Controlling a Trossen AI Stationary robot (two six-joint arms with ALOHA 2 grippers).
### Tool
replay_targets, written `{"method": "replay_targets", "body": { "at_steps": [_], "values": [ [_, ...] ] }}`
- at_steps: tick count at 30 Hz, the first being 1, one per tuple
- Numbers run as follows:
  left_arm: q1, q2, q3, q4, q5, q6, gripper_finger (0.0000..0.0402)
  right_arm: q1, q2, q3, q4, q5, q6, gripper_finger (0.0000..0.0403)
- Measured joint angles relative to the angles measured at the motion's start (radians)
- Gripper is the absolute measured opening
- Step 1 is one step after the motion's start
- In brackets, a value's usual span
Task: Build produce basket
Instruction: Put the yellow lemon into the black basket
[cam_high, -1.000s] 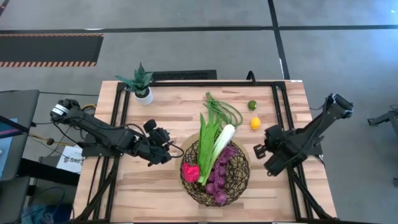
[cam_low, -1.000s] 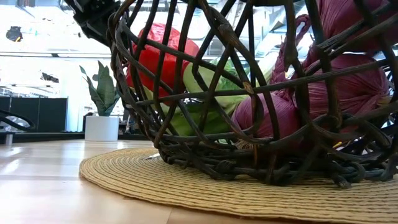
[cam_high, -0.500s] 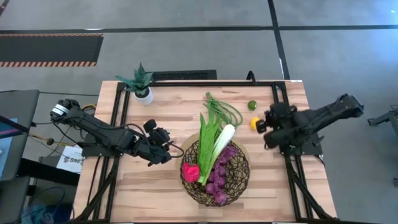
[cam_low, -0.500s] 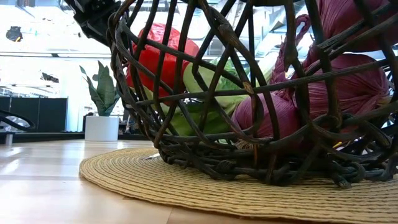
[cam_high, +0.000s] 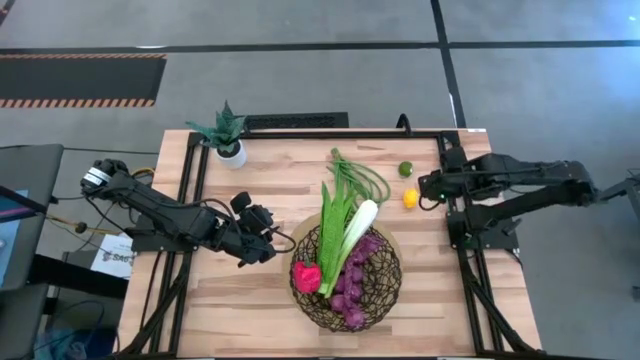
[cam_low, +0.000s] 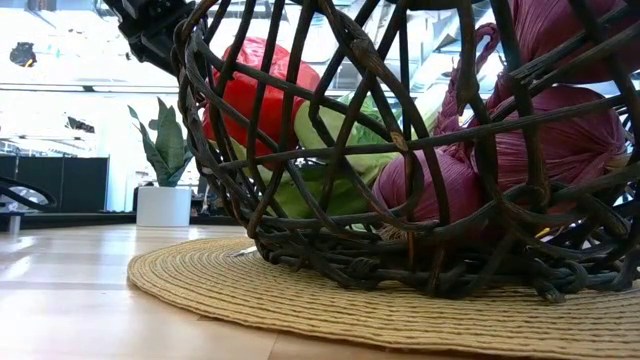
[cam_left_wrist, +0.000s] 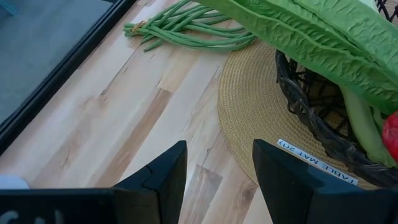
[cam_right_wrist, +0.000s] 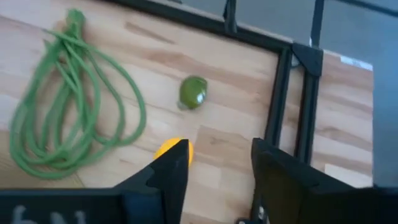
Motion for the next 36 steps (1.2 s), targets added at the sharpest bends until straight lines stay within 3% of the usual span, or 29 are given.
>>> {"method": "replay_targets", "body": {
  "at_steps": [8,18,26,36],
  "values": [
    [0.000,0.000,0.000,0.000,0.000,0.000,0.0171,-0.102,0.004,-0.043,0.045,-0.056,-0.007,0.0220],
    [0.000,0.000,0.000,-0.001,0.009,0.001,0.0171,-0.218,-0.009,-0.316,0.388,-0.263,-0.006,0.0221],
    [0.000,0.000,0.000,-0.002,0.033,-0.003,0.0171,-0.320,-0.009,-0.469,0.694,-0.424,-0.108,0.0221],
    [0.000,0.000,0.000,-0.002,0.032,-0.005,0.0171,-0.411,-0.009,-0.490,0.715,-0.476,-0.204,0.0221]
  ]
}}
